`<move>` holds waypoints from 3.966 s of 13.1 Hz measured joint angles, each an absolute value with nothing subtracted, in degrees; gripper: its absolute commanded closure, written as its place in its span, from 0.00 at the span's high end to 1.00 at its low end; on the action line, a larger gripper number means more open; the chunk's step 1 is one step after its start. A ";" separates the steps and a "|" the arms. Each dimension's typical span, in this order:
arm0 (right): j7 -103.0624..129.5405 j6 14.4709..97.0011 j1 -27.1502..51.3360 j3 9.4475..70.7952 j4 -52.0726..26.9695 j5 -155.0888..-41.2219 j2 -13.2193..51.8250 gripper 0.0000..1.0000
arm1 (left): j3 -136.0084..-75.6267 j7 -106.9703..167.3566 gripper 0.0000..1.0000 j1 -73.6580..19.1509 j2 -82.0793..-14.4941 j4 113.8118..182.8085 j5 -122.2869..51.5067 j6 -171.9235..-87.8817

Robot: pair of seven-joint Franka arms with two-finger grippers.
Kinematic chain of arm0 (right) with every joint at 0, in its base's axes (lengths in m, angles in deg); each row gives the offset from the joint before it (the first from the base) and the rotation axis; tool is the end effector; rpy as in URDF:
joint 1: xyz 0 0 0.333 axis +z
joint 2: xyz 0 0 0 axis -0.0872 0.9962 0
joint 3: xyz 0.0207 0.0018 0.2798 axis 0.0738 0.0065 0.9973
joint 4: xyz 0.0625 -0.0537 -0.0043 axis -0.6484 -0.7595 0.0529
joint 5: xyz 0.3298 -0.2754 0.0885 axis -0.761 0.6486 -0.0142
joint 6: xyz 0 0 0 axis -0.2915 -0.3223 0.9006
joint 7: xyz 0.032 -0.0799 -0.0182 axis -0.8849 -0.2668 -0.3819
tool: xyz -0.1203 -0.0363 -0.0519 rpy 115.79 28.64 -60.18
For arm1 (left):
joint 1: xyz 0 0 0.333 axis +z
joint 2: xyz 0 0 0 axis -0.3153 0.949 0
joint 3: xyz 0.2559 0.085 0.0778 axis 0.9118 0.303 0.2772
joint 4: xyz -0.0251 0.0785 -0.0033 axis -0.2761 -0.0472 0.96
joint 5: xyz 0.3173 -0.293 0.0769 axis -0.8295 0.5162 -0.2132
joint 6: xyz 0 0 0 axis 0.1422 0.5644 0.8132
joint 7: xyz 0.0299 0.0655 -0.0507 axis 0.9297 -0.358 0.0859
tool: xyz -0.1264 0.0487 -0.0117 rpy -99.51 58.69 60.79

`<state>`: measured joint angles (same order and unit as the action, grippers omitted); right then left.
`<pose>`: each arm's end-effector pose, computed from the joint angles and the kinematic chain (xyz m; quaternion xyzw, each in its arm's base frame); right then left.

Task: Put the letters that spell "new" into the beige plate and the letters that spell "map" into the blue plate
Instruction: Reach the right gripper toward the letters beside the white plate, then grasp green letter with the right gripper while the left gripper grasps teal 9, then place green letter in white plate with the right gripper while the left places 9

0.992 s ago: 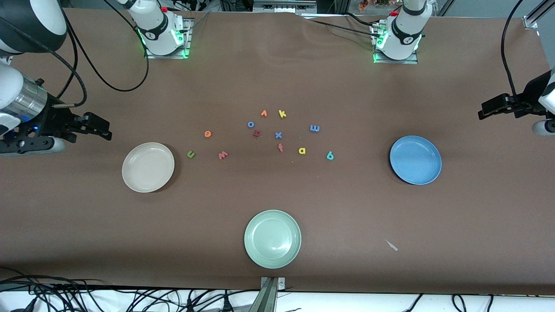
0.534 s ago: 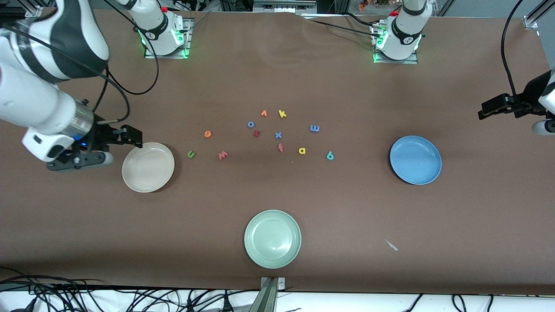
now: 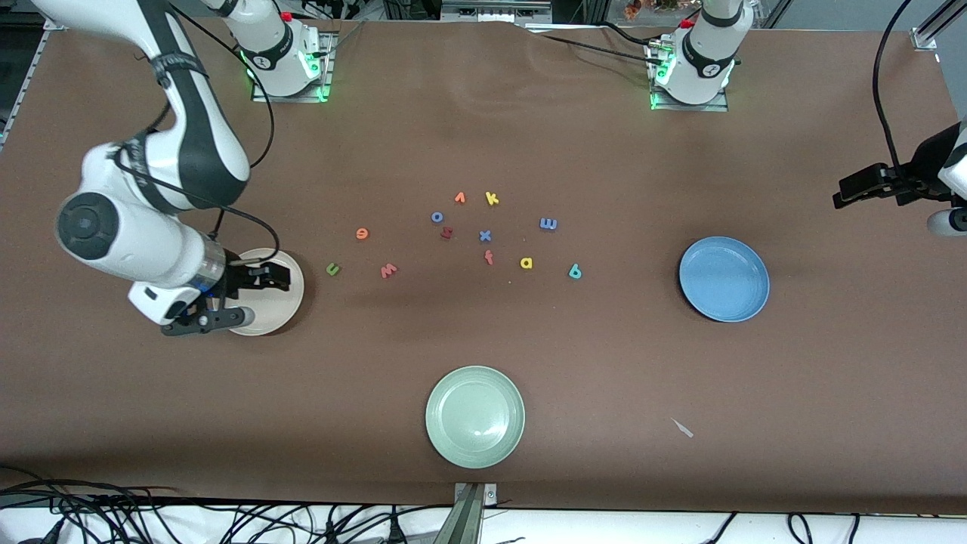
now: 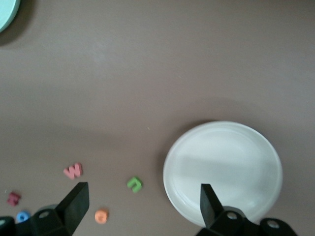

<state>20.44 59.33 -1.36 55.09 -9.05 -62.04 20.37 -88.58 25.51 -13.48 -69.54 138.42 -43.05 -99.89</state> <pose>0.6757 0.1524 0.2771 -0.9955 -0.0850 0.0107 0.0397 0.6085 0.0385 0.5129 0.9968 0.0494 -0.0619 0.0134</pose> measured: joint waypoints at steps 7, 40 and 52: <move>24.89 65.65 -1.13 57.04 -16.69 -62.30 20.16 1.00 | -97.82 34.50 1.00 -15.55 -59.03 139.01 -39.70 -102.55; 55.10 85.18 -1.05 59.98 -32.28 -54.18 26.06 0.29 | -108.33 60.97 0.08 -29.61 -35.04 153.28 -57.86 -147.02; 34.69 60.40 -1.50 53.85 -19.02 -53.96 19.41 0.09 | -107.65 43.16 0.01 -13.00 -42.99 149.19 -57.87 -123.92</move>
